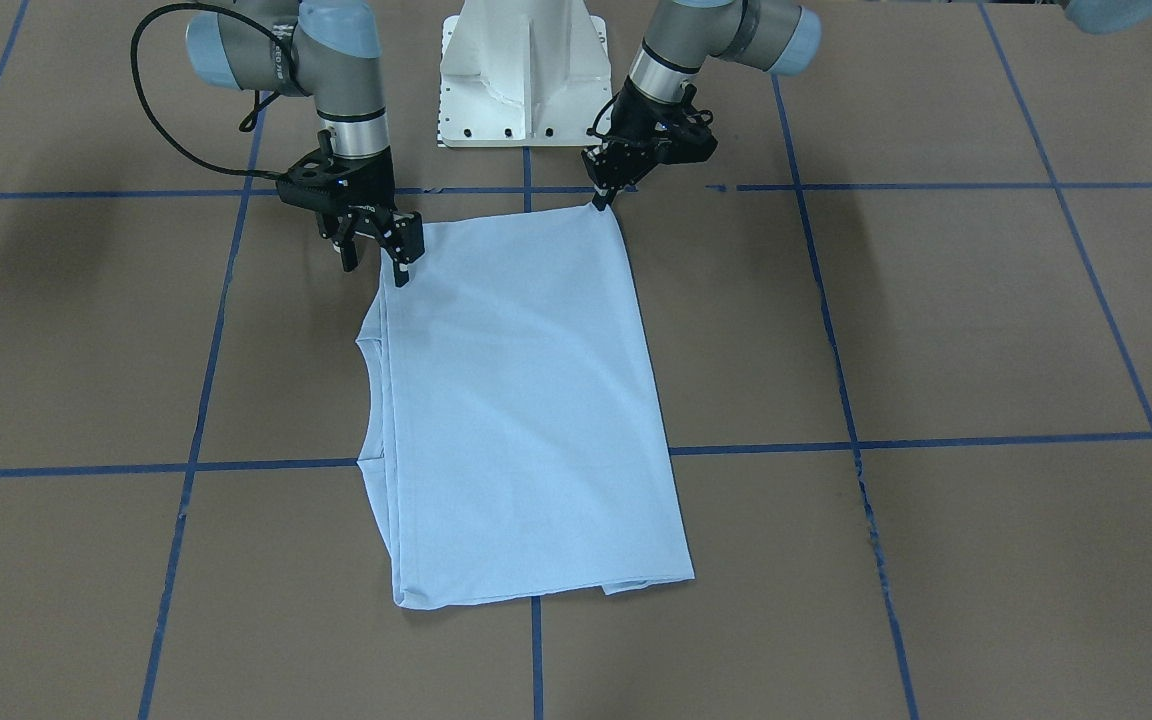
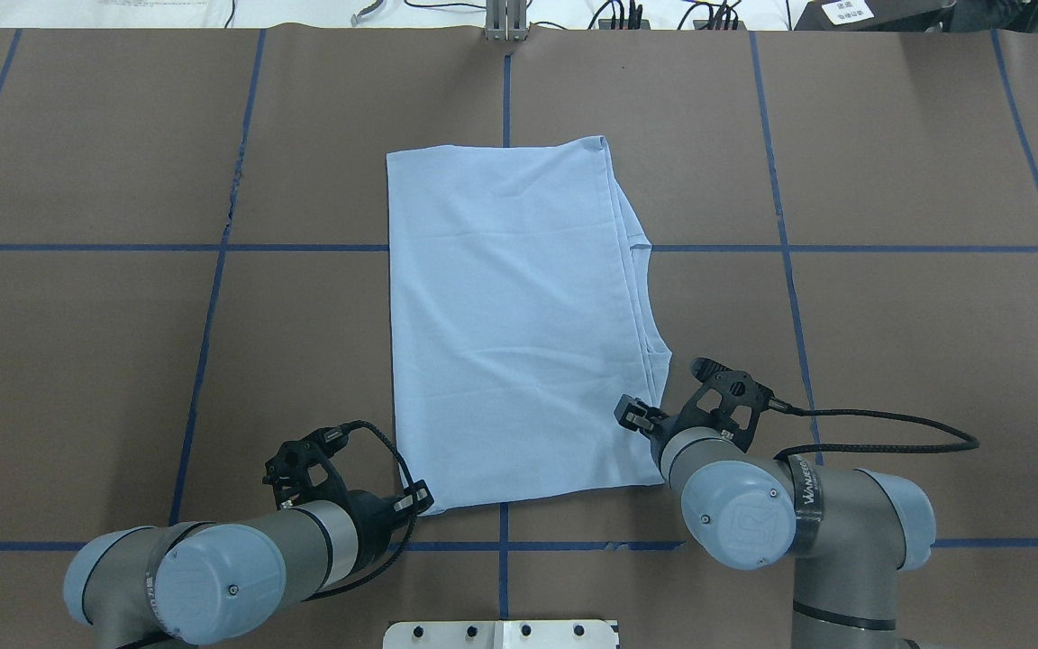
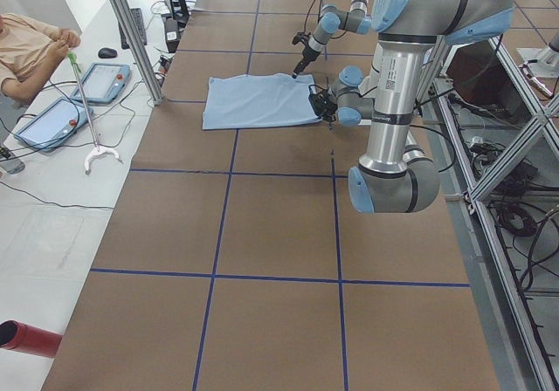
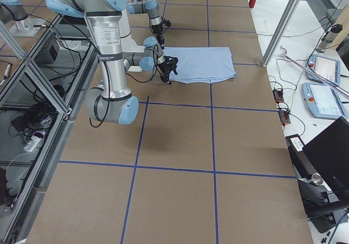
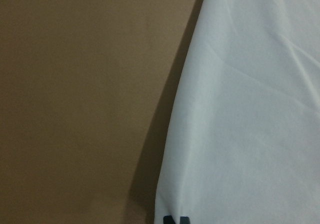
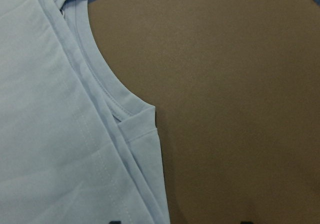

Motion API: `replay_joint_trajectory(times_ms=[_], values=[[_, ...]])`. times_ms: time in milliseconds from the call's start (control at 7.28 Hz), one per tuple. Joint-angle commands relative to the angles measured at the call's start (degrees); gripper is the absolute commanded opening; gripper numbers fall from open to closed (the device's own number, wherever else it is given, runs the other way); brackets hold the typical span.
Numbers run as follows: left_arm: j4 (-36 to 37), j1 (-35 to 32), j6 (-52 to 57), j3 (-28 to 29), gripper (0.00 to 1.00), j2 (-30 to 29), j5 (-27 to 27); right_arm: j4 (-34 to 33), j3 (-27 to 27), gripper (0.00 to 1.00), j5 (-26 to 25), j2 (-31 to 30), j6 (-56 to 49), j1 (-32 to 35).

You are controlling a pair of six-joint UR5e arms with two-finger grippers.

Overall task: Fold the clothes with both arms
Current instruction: 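Grasp the two shirt corners nearest the robot with both grippers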

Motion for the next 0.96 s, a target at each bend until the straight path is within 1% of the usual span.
replay_joint_trajectory(times_ms=[0,137,549,824], values=[[-0.12,0.0,0.0,0.06,0.0,0.0,0.0,-0.04,-0.53,0.76,-0.31,0.02,-0.9,-0.08],[-0.12,0.0,0.0,0.06,0.0,0.0,0.0,-0.04,-0.79,0.74,-0.31,0.11,-1.16,0.0],[-0.12,0.08,0.0,0.15,0.0,0.09,0.0,-1.09,-0.97,0.72,-0.4,2.47,-3.62,1.06],[-0.12,0.0,-0.09,0.15,0.0,0.09,0.0,-1.19,-0.97,0.72,-0.31,2.48,-4.32,1.32]])
